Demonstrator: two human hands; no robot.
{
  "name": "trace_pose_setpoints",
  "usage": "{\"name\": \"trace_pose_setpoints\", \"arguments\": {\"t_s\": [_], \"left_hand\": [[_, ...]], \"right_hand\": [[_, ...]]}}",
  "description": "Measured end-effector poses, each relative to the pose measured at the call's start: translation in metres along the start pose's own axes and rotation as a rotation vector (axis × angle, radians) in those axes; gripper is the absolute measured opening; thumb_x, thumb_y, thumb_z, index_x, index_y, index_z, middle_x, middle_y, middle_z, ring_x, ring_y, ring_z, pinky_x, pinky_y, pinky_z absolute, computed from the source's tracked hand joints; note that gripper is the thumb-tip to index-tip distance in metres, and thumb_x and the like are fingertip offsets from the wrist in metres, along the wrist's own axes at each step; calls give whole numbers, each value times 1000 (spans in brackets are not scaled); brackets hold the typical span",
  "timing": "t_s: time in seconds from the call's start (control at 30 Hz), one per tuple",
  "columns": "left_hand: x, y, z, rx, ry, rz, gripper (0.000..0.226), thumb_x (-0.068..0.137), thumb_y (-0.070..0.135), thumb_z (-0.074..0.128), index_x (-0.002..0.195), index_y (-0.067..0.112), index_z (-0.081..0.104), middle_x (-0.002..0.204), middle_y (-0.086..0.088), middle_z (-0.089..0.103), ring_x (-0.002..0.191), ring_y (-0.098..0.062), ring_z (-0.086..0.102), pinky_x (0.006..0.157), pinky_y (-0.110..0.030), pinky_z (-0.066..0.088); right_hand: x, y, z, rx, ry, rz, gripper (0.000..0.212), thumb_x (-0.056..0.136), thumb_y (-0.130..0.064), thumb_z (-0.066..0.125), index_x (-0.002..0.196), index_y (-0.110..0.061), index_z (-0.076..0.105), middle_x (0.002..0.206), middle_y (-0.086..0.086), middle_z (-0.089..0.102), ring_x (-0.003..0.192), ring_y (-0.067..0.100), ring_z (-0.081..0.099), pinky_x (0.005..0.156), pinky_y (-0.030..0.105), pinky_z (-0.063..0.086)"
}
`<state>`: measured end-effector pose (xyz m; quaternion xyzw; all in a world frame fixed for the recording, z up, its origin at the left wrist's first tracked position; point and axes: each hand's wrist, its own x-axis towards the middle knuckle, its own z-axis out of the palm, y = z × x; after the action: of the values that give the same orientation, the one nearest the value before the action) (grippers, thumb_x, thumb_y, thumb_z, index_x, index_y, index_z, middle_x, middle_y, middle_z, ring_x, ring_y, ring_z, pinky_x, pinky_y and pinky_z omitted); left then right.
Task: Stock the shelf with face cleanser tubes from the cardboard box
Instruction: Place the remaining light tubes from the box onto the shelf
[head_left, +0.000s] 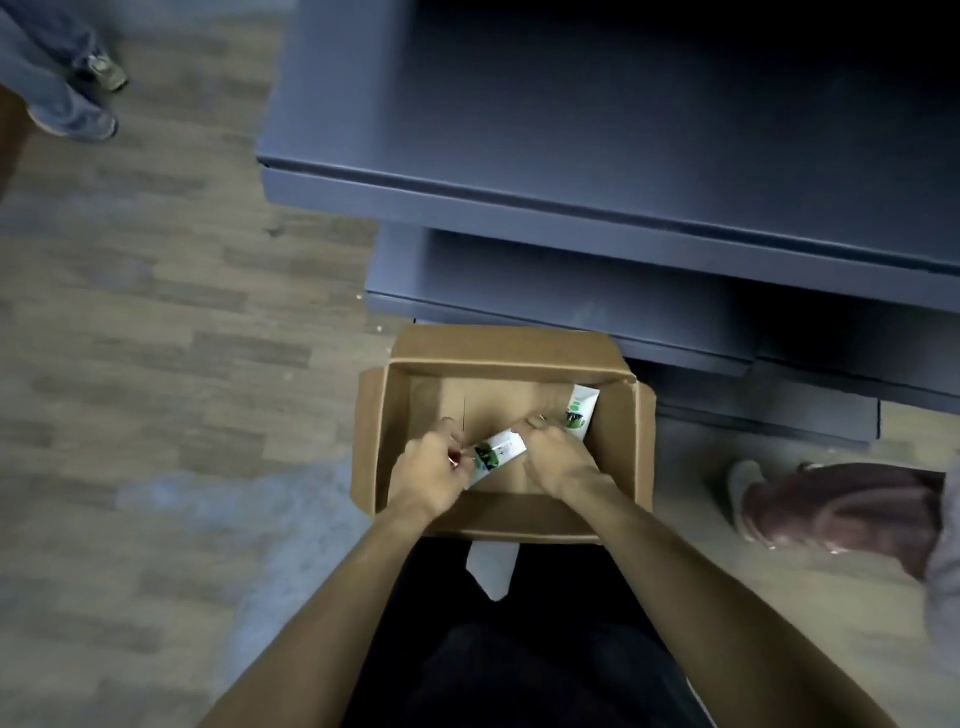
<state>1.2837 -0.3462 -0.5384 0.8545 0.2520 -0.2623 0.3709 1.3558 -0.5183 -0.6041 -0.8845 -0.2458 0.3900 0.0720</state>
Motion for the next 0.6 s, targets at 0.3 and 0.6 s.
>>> {"name": "trace_pose_setpoints", "arguments": {"t_s": [0.3, 0.6], "left_hand": [[1, -26, 6, -25, 68, -5, 19, 90, 20, 62, 108, 19, 60, 100, -1, 72, 96, -24, 66, 81, -38, 54], [2, -27, -14, -50, 118, 90, 15, 95, 27, 59, 104, 16, 62, 87, 4, 68, 81, -18, 64, 72, -31, 51]], "right_hand": [[44, -17, 18, -324, -49, -129, 54, 82, 7, 58, 131, -11, 46, 137, 10, 48, 133, 28, 44, 105, 39, 40], [44, -14, 12, -347, -14, -154, 36, 88, 2, 54, 121, -10, 59, 134, 8, 49, 131, 25, 44, 95, 38, 48]]}}
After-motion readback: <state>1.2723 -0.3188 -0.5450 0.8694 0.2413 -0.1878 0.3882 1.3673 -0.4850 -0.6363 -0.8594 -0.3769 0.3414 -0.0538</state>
